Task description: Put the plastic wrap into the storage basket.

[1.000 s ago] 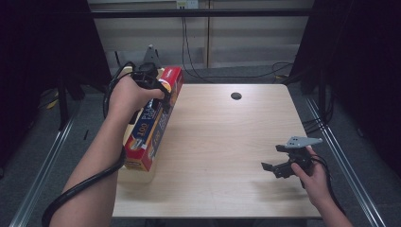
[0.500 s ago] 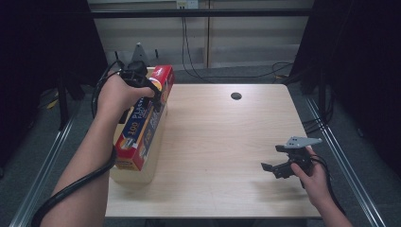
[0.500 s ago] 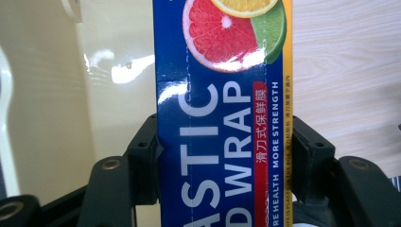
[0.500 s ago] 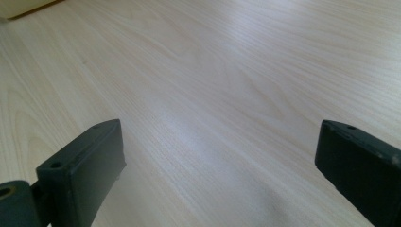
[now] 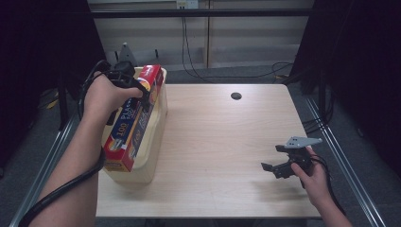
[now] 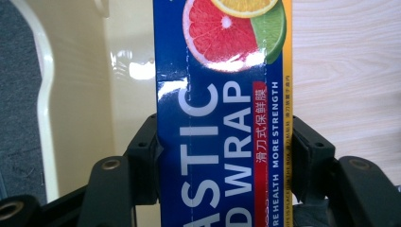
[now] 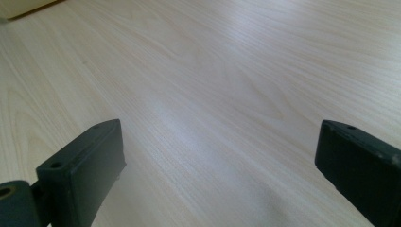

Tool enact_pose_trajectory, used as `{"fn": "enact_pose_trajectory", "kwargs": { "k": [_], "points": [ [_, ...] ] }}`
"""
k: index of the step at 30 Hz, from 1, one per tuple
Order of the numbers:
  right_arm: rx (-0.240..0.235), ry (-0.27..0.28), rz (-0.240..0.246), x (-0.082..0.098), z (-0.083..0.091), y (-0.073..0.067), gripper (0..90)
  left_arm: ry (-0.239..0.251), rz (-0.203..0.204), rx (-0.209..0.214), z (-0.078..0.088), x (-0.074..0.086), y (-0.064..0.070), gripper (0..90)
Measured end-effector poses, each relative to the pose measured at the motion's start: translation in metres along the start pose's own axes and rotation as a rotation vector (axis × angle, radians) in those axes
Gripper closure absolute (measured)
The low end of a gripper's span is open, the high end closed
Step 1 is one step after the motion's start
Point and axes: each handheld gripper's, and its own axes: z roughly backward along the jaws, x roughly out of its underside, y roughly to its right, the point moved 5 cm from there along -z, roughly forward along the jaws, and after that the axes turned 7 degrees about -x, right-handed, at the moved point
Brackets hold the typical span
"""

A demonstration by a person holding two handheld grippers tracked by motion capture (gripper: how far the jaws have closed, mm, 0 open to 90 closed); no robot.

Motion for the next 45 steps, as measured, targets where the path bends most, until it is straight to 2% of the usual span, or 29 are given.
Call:
{"fn": "enact_pose_trajectory", "kwargs": {
  "k": [15,17,28,32,33,34,45],
  "points": [
    [-0.007,-0.002,0.007,0.0,-0.001,-0.001,2.0,-0.002,0.019,-0.014,0.0,0.007,-0.016,40.6],
    [-0.007,-0.004,0.008,0.0,-0.001,-0.001,2.0,0.001,0.03,-0.015,-0.001,0.008,-0.017,40.6],
    [-0.002,0.001,0.005,-0.001,0.0,-0.001,2.0,-0.005,0.023,-0.015,-0.01,0.011,-0.021,40.6],
    [-0.003,0.0,0.01,-0.001,0.0,-0.001,2.0,-0.014,0.035,-0.009,-0.016,0.013,-0.023,40.6],
    [-0.002,0.0,0.01,-0.001,0.0,-0.001,2.0,-0.017,0.027,-0.012,-0.017,0.014,-0.024,40.6],
    [-0.001,0.001,0.01,-0.001,0.0,-0.001,2.0,-0.013,0.036,-0.011,-0.018,0.014,-0.023,40.6],
    [0.002,0.001,0.009,-0.001,0.0,-0.001,2.0,-0.039,0.032,-0.002,-0.031,0.02,-0.025,40.6]
  ]
}}
